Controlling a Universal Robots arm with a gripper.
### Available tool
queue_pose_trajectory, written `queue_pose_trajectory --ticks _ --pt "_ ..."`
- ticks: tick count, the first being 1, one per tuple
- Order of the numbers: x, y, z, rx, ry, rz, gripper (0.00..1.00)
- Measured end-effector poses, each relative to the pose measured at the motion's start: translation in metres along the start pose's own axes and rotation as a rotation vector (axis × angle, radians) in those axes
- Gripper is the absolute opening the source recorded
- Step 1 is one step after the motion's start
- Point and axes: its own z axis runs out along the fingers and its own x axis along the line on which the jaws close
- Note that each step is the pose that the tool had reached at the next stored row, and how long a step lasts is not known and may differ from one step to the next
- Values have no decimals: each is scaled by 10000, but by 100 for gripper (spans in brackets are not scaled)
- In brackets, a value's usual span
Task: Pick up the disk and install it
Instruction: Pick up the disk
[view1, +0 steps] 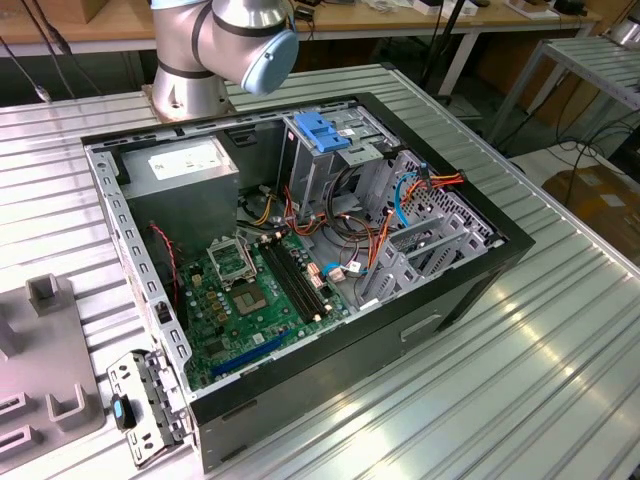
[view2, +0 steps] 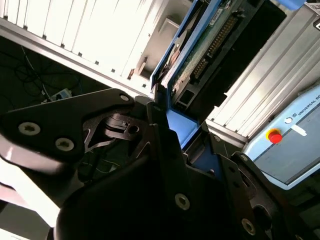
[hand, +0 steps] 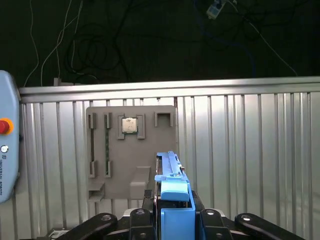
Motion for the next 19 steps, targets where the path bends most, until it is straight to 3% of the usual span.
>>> queue_pose_trajectory --ticks 3,19 --pt "-4 -87 2 0 0 0 37" --pt "-9 -223 6 1 -1 0 37"
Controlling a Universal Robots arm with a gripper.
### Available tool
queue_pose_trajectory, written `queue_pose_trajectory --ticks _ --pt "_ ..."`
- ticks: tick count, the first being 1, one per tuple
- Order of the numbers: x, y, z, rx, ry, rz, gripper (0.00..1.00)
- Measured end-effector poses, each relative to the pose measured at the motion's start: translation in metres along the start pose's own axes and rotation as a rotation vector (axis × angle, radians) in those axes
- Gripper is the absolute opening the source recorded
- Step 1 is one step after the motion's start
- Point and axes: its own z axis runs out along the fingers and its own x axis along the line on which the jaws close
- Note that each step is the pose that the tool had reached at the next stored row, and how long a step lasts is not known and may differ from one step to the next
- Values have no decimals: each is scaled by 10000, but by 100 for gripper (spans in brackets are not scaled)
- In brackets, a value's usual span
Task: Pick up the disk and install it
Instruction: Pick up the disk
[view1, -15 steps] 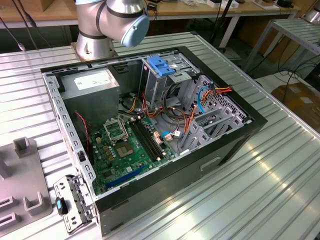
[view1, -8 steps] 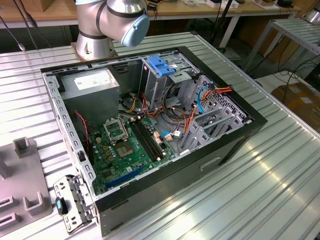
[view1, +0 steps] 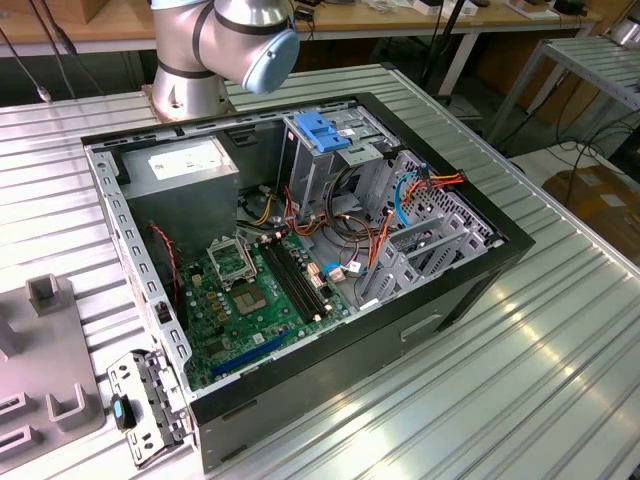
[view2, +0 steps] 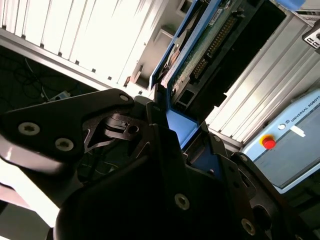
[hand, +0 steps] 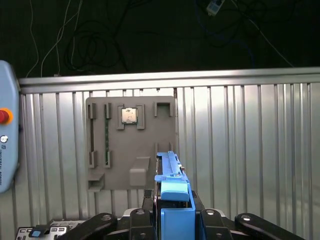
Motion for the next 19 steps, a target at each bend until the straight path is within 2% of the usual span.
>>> queue_pose_trajectory --ticks 19 --pt "-6 -142 3 0 1 0 37"
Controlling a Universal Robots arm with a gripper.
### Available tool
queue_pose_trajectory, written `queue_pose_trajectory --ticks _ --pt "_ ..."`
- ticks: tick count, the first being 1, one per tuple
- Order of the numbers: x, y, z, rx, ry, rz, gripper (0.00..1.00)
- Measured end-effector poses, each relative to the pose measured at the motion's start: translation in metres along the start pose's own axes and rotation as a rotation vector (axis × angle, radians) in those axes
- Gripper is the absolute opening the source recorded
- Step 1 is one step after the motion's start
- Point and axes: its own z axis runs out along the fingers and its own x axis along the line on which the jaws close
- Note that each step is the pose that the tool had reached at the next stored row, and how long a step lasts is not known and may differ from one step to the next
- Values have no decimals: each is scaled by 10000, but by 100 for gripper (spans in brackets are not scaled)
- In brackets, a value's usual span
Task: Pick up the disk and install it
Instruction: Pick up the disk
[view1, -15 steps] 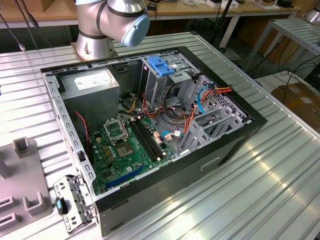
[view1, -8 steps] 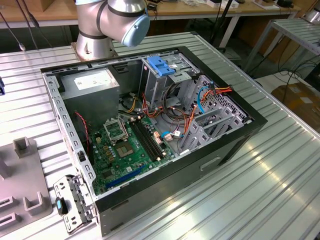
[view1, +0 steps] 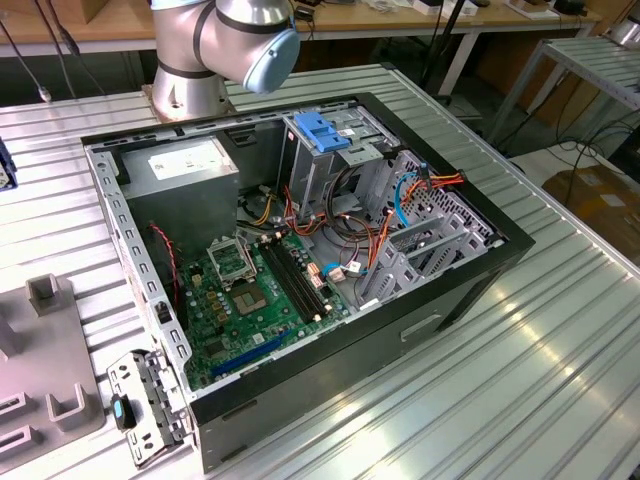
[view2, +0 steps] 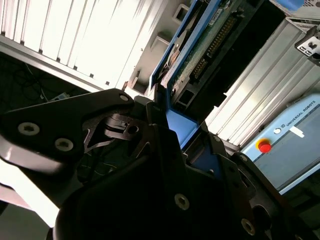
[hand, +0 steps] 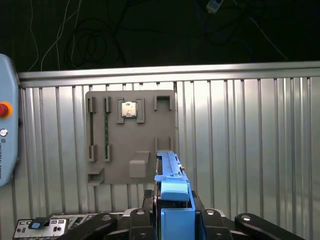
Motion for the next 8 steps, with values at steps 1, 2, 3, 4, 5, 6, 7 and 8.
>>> queue_pose_trajectory --ticks 1,2,3,4,5,6,7,8 --pt "-1 -13 0 0 0 0 37" --pt "-1 -23 0 -1 0 0 37" --pt "-2 -30 1 -1 0 0 37" --pt "-2 -40 1 0 0 0 37" --pt "-2 -49 1 -1 0 0 37" --pt "-3 -57 1 -1 0 0 37" --pt "-3 -66 2 -1 0 0 37" --pt "-3 -74 2 0 0 -1 37"
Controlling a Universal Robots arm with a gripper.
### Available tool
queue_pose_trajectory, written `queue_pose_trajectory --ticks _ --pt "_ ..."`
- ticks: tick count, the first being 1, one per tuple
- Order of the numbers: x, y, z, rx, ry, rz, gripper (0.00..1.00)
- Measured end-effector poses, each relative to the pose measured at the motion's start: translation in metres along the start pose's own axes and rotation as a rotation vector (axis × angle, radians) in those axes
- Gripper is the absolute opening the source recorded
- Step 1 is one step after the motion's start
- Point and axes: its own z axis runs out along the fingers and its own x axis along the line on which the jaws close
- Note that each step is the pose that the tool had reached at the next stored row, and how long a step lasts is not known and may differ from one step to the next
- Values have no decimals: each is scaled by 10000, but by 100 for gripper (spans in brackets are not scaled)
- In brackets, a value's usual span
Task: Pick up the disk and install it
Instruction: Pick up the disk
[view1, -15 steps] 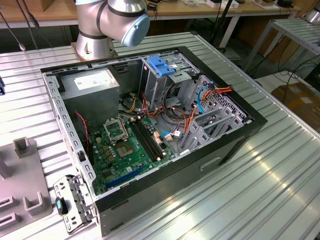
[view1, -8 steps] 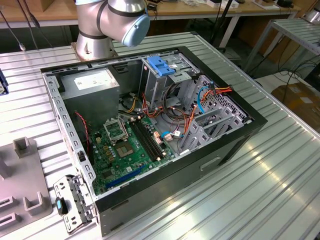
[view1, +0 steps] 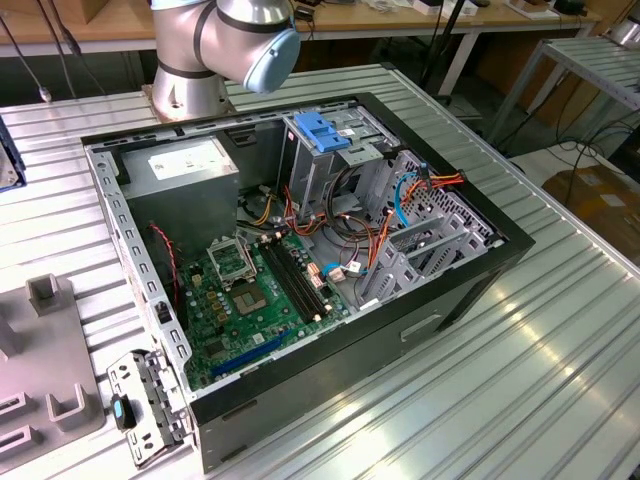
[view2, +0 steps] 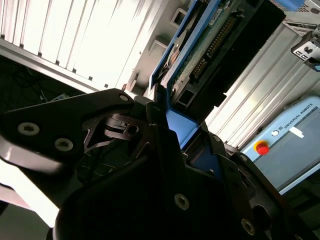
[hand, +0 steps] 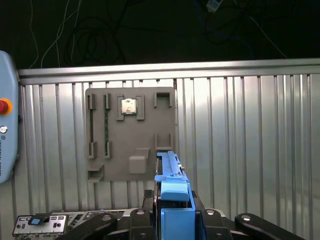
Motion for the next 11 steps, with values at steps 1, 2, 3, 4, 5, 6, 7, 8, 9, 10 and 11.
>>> queue_pose_trajectory --ticks 1,2,3,4,5,6,7,8,9,10,11 --pt "0 -7 0 0 0 0 37" --pt "-1 -14 0 0 0 1 37" --pt "-1 -27 1 1 0 1 37" --pt "-2 -36 1 0 0 1 37" --pt "-2 -47 1 0 0 1 37" --pt "-2 -54 1 0 0 1 37" --pt "-2 -60 2 0 0 1 37" --pt "-3 -66 2 0 0 1 37" --pt "-3 -76 2 0 0 1 37" --pt "-4 -91 2 0 0 1 37" --pt "-5 -116 3 0 0 1 37"
